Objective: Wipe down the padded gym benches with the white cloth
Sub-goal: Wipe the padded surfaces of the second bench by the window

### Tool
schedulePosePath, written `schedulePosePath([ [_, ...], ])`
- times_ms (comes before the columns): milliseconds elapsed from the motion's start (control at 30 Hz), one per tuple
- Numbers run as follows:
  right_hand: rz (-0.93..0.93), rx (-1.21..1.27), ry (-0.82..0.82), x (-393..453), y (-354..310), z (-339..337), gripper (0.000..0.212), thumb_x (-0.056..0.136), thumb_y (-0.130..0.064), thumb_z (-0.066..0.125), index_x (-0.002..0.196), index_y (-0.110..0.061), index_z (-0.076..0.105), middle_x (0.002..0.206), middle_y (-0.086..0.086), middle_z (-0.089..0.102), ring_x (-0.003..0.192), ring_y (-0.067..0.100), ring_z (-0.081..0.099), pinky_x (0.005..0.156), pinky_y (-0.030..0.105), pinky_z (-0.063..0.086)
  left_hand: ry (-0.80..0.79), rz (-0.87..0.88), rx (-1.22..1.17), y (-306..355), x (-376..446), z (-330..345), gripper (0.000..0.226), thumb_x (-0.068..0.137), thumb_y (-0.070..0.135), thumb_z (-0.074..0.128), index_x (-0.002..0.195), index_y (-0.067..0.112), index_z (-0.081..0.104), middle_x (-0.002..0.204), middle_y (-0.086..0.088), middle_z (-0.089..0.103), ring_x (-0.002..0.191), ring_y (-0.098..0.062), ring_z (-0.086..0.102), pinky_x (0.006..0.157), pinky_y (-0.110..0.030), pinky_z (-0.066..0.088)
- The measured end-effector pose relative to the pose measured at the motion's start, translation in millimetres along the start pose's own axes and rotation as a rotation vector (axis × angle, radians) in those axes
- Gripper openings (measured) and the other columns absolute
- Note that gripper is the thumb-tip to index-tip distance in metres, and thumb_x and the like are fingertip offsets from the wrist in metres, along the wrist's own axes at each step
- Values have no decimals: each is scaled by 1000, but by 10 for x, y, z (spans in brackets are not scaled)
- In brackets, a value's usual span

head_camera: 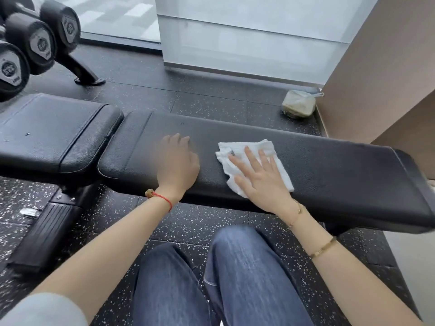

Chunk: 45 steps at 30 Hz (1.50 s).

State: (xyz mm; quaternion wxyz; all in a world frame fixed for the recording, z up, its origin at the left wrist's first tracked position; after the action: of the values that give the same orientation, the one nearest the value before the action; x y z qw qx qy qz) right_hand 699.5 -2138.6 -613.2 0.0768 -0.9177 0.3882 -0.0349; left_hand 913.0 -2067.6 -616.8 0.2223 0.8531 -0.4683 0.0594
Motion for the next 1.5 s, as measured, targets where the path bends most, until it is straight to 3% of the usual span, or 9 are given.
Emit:
schedulePosePath([
  [200,231,19,-41,557,381,-128,54,102,-49,27,154,-49,10,167,1,-1,152,34,-7,120,52,-8,27,-6,-15,-15,-6,15,46,89,29,43,132,17,55,142,-7,51,135,-29,38,116,-57,21],
  [367,109,33,-63,825,-45,-69,55,102,-48,27,155,-47,10,167,1,-1,152,35,-8,121,54,-8,37,-20,-25,-14,-20,-1,45,90,28,45,133,18,55,144,-6,51,137,-27,38,117,-55,20],
  [567,-178,-3,-54,116,-22,-21,55,101,-53,25,152,-54,4,167,-7,-6,152,26,-12,122,47,-11,23,-27,-24,3,-27,-19,45,92,28,46,136,19,53,147,-6,48,140,-26,35,119,-53,18],
  [667,-130,5,-79,235,265,-89,54,101,-54,24,151,-56,4,166,-8,-5,153,25,-10,121,45,-12,13,-25,-11,8,-36,-18,46,93,28,45,138,19,51,148,-5,47,141,-26,33,120,-52,16],
  [833,61,4,-89,963,344,-155,53,103,-48,26,154,-48,10,167,0,0,152,34,-2,120,54,-5,17,-36,-3,24,-6,-33,45,91,28,47,134,19,54,145,-4,49,138,-25,36,118,-53,19],
  [1033,-126,-4,-62,590,26,-78,56,102,-49,27,154,-48,8,167,-4,-2,152,32,-6,121,52,-7,43,-41,2,23,-12,-14,45,90,28,47,133,18,56,143,-4,51,136,-25,39,118,-52,20],
  [1167,-242,-8,-72,90,186,-55,54,100,-56,16,151,-55,0,167,-6,-5,152,26,-12,122,48,-10,33,-35,3,22,-18,-16,45,92,28,47,135,18,54,145,-5,50,138,-26,37,119,-52,20],
  [1367,85,11,-103,716,500,-154,53,103,-49,25,154,-49,9,167,0,-4,152,35,-7,120,55,-7,0,-36,5,39,-31,-14,47,93,28,45,139,18,51,149,-6,46,141,-26,33,120,-53,16],
  [1500,1,27,-119,860,-34,-63,55,103,-49,25,155,-46,8,167,1,-5,151,39,-9,119,57,-9,-4,-38,-3,44,-30,-16,47,94,27,45,139,18,50,149,-6,46,142,-26,33,120,-53,16],
])
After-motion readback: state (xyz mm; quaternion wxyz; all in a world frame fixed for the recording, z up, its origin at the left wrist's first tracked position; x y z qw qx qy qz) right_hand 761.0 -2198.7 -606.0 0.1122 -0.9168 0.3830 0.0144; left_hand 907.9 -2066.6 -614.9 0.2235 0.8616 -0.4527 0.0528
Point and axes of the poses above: each hand's wrist, its own x-axis towards the middle knuckle, its own z-axis out of the palm, y = z × x, the point moved 4 cm from there along x, towards the middle knuckle
